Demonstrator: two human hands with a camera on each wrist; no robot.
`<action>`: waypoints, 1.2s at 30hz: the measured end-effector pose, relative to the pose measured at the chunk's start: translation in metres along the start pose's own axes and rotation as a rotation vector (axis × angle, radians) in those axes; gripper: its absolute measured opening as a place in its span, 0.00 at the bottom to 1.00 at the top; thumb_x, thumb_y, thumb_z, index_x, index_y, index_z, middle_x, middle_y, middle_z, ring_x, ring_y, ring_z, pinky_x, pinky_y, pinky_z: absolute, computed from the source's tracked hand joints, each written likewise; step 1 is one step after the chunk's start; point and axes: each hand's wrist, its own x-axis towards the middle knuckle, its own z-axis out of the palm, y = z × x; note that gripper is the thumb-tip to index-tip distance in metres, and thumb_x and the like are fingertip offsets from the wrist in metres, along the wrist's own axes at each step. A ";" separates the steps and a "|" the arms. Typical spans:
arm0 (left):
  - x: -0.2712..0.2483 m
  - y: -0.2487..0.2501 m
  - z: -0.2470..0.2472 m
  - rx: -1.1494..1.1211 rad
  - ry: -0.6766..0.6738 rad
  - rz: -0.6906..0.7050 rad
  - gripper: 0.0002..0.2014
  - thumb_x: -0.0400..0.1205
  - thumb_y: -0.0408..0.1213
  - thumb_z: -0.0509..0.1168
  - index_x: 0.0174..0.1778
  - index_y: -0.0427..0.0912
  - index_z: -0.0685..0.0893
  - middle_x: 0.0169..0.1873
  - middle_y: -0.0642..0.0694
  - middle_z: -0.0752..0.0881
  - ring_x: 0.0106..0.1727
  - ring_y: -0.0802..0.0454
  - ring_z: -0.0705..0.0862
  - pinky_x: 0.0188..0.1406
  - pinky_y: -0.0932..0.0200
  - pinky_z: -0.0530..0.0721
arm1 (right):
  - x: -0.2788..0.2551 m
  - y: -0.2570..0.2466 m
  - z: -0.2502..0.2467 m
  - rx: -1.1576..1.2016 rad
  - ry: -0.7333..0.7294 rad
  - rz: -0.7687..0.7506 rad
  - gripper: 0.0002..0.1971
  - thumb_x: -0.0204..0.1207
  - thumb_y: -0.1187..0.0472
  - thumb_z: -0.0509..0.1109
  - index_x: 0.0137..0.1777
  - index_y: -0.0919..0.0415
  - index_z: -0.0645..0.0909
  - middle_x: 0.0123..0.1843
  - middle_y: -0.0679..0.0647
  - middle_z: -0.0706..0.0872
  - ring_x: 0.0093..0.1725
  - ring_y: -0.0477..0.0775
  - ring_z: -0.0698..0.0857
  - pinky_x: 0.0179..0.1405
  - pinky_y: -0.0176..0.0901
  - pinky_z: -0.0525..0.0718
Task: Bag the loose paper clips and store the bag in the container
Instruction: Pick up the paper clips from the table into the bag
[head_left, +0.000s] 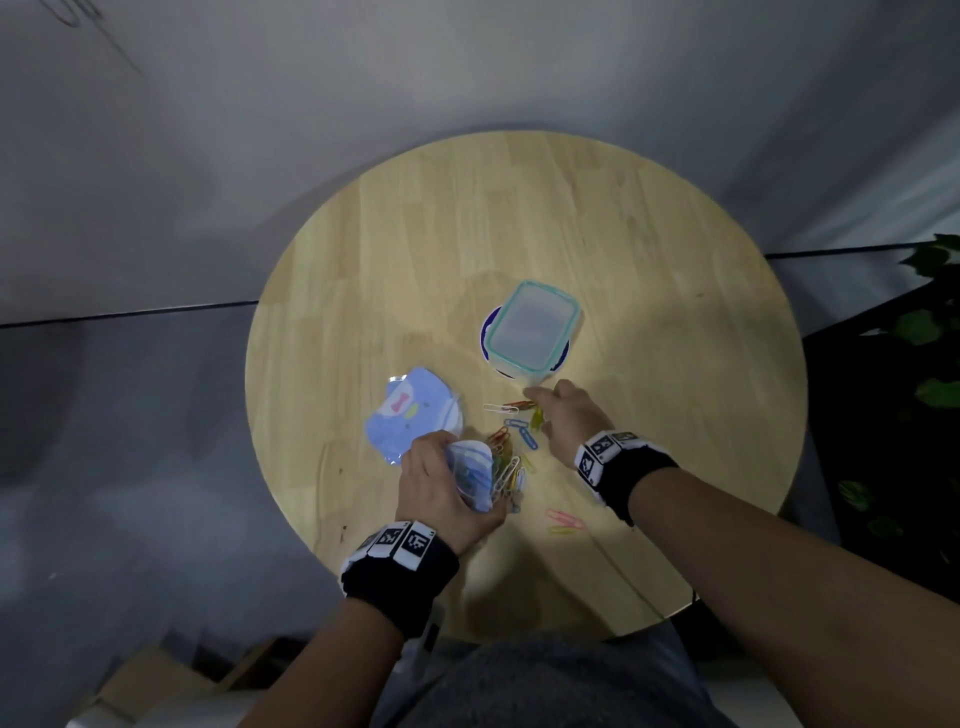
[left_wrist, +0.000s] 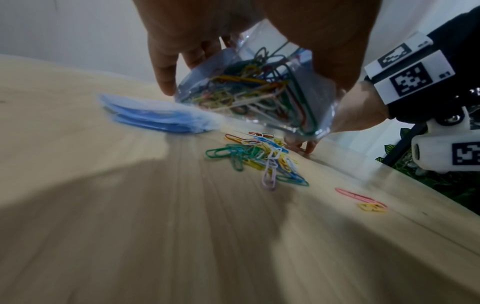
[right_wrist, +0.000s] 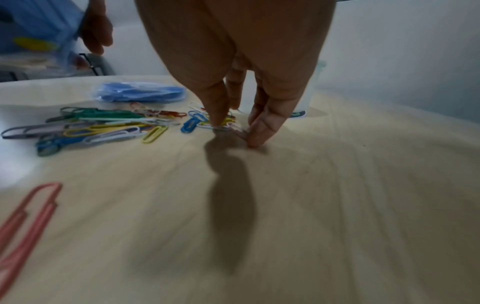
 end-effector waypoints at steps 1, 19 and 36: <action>-0.001 0.001 -0.001 0.002 0.001 0.005 0.44 0.51 0.55 0.76 0.60 0.42 0.66 0.49 0.42 0.75 0.50 0.41 0.77 0.50 0.52 0.79 | 0.000 0.000 0.001 -0.023 -0.003 -0.023 0.27 0.77 0.66 0.64 0.76 0.52 0.68 0.64 0.62 0.72 0.67 0.65 0.72 0.65 0.53 0.76; -0.005 0.004 0.003 -0.016 -0.065 -0.087 0.49 0.50 0.65 0.66 0.60 0.32 0.72 0.49 0.40 0.75 0.53 0.39 0.78 0.54 0.48 0.79 | 0.003 -0.034 0.006 -0.071 0.047 -0.027 0.23 0.77 0.47 0.65 0.68 0.57 0.74 0.64 0.57 0.77 0.66 0.62 0.74 0.62 0.54 0.76; -0.013 0.012 0.001 -0.057 -0.019 -0.024 0.46 0.51 0.60 0.75 0.60 0.35 0.73 0.48 0.52 0.68 0.54 0.43 0.76 0.54 0.59 0.70 | -0.015 0.009 -0.001 0.029 0.047 0.053 0.21 0.74 0.57 0.71 0.67 0.58 0.76 0.64 0.58 0.76 0.66 0.61 0.73 0.61 0.53 0.79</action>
